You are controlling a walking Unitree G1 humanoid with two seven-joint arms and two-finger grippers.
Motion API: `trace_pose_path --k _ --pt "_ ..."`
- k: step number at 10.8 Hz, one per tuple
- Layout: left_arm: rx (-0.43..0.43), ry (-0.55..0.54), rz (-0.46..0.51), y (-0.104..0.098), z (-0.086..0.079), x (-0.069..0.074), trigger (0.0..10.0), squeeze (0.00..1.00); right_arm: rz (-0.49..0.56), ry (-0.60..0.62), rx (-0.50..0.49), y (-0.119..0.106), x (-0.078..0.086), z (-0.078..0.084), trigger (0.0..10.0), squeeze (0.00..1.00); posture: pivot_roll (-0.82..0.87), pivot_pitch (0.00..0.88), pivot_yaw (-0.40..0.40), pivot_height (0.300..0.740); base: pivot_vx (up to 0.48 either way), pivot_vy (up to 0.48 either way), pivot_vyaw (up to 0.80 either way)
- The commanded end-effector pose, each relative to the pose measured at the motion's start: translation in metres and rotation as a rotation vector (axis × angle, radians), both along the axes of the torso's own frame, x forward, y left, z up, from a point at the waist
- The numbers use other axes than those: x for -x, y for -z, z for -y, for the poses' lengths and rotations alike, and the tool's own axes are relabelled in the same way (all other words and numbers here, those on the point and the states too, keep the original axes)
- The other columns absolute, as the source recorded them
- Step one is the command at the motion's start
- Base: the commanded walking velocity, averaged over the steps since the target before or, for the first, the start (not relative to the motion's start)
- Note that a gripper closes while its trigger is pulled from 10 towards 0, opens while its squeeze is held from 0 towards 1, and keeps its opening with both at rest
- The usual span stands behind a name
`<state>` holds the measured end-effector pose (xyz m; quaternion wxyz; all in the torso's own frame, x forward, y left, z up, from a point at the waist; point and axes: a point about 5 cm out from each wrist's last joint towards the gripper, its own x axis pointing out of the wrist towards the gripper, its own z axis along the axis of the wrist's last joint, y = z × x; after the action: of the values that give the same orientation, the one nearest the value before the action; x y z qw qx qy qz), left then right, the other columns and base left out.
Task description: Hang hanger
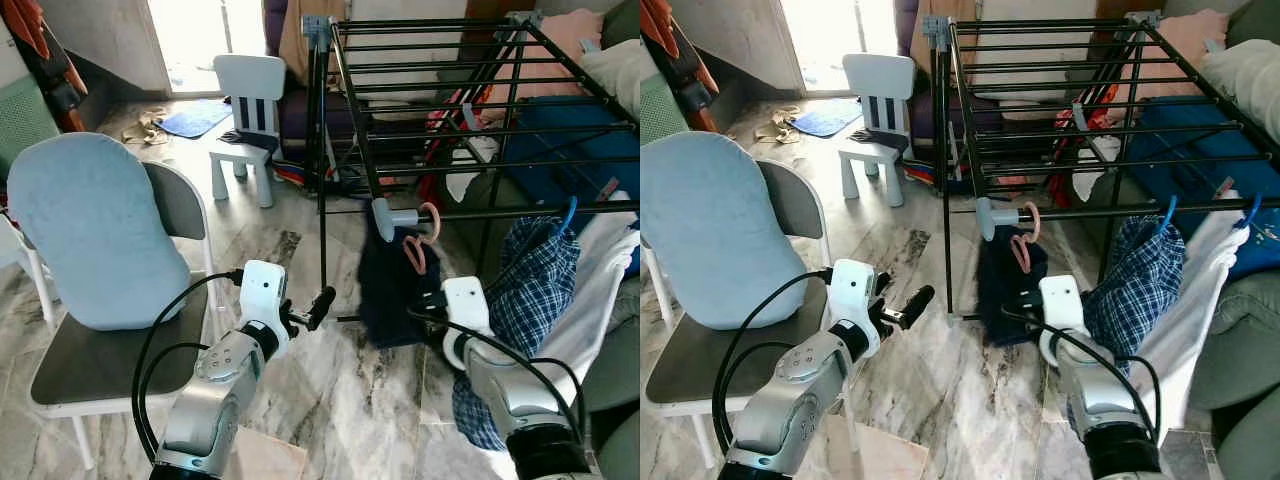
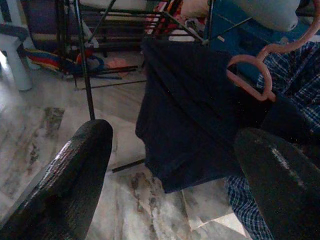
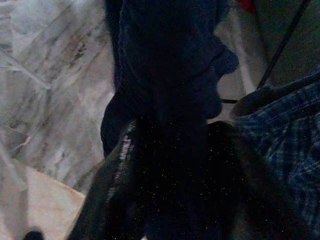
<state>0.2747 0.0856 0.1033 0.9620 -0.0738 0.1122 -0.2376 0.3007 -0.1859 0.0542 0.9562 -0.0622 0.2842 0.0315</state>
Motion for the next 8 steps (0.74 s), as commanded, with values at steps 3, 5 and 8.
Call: trace_pose_path --k 3,5,8 --pt "0.0 -0.002 0.008 -0.0042 0.0005 -0.0002 10.0 0.0 0.025 -0.054 0.004 -0.0029 -0.0039 -0.0024 10.0 0.0 -0.11 0.0 0.01 0.74 0.0 0.0 0.0" --pt "-0.001 -0.009 0.005 -0.0038 -0.0003 -0.0006 10.0 0.0 0.032 -0.065 -0.01 -0.003 -0.0041 -0.0037 10.0 0.0 -0.11 0.0 0.011 0.74 0.0 0.0 0.0" --pt "0.0 -0.016 0.002 -0.0034 -0.0005 -0.0005 10.0 0.0 0.043 -0.046 -0.003 -0.0007 -0.0025 -0.0002 0.0 0.0 -0.11 0.0 0.009 0.74 0.0 0.0 0.0"
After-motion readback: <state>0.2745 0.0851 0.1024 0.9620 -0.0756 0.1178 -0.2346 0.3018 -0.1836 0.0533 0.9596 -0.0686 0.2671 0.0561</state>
